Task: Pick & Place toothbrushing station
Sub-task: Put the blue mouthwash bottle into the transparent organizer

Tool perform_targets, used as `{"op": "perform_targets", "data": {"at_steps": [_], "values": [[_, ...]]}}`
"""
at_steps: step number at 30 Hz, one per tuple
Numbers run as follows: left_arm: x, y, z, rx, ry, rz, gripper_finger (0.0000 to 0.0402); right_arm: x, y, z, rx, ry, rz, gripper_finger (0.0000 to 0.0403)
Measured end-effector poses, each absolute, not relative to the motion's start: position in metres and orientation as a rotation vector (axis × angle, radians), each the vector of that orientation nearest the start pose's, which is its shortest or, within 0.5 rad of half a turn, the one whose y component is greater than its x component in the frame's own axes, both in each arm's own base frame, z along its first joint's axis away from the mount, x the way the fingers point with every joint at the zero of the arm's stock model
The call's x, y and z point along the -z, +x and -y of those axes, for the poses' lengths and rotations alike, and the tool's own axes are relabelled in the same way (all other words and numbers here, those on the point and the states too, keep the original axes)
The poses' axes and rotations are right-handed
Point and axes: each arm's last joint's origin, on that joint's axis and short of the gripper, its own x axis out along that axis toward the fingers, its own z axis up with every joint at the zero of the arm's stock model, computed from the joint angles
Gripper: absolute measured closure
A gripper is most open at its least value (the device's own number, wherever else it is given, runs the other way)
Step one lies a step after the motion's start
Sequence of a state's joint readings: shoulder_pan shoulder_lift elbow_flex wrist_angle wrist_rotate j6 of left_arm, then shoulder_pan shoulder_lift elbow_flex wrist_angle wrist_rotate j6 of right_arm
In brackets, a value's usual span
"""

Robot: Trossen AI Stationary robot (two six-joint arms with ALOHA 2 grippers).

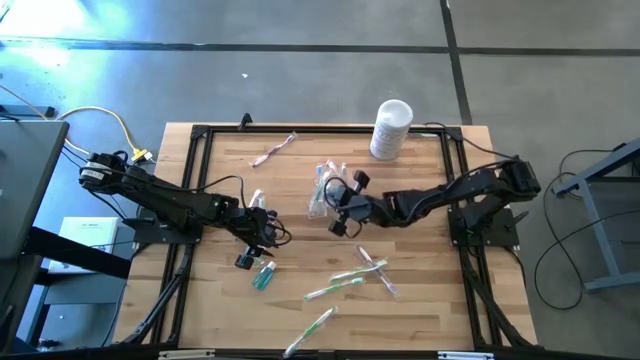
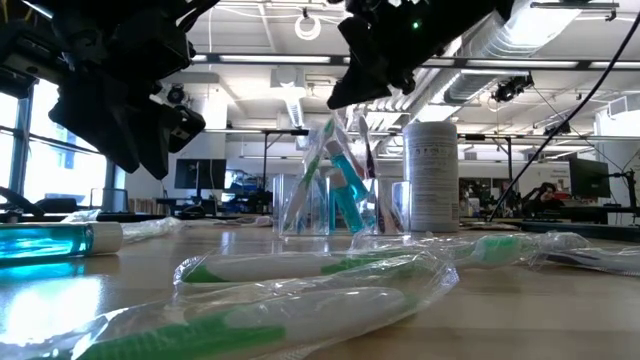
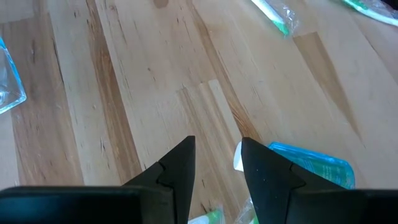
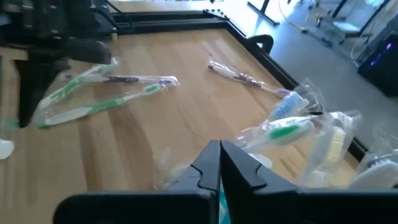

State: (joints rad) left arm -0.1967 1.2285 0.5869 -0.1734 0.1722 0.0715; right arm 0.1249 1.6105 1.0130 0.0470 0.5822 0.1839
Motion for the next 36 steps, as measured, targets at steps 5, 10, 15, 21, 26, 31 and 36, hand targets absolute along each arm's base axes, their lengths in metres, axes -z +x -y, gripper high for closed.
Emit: {"op": "perform_targets", "data": {"at_steps": [5, 10, 15, 21, 26, 31, 36], "values": [[-0.184, 0.224, 0.05, 0.378, 0.079, -0.807, 0.0274, -0.22, 0.348, -0.015, 0.49, 0.042, -0.524, 0.0401], [-0.184, 0.224, 0.05, 0.378, 0.079, -0.805, 0.0274, -0.196, 0.357, -0.004, 0.483, 0.055, -0.583, 0.0401], [-0.183, 0.224, 0.05, 0.378, 0.079, -0.807, 0.0274, -0.19, 0.358, 0.0, 0.528, 0.052, -0.604, 0.0401], [-0.183, 0.224, 0.05, 0.378, 0.079, -0.808, 0.0274, -0.188, 0.354, -0.004, 0.609, 0.007, -0.625, 0.0401], [-0.183, 0.224, 0.05, 0.378, 0.079, -0.809, 0.0274, -0.186, 0.352, -0.004, 0.613, 0.026, -0.644, 0.0401], [-0.183, 0.224, 0.05, 0.377, 0.079, -0.807, 0.0274, -0.183, 0.35, -0.007, 0.605, 0.041, -0.678, 0.04], [-0.184, 0.224, 0.05, 0.377, 0.079, -0.805, 0.0274, -0.181, 0.349, -0.009, 0.539, 0.122, -0.707, 0.04]]}}
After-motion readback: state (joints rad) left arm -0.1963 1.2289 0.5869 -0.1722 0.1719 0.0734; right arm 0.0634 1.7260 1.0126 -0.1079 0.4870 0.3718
